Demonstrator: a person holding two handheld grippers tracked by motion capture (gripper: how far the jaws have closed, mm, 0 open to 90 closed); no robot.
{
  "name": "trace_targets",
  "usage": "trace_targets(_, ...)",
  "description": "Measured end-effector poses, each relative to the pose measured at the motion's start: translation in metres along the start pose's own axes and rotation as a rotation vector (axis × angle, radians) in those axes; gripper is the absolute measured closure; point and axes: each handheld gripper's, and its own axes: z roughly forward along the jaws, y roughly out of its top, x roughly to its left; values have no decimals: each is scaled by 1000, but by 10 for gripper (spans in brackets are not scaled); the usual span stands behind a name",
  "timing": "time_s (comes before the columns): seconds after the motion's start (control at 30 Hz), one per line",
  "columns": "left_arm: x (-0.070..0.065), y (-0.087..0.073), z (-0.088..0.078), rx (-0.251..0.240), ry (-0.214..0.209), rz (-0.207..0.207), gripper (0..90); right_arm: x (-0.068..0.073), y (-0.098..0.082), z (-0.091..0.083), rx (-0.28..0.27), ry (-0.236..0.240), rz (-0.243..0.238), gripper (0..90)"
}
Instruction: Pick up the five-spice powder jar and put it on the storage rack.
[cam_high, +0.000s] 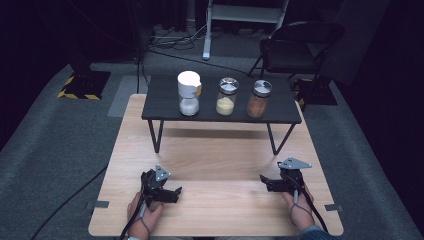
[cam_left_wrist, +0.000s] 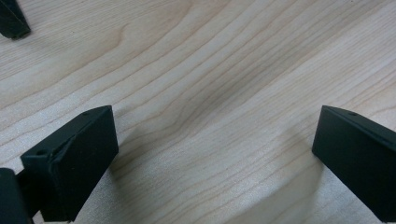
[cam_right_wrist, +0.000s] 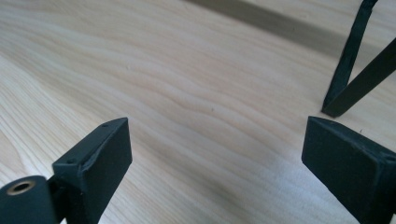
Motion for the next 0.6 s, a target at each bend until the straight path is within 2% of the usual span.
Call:
trace_targets(0.3, 0, 0, 0, 0, 0, -1, 3, 2, -14, 11, 44, 1, 12, 69)
trace_targets(0.6, 0, 0, 0, 1, 1, 0, 3, 1, -16, 20, 101, 9, 31, 23)
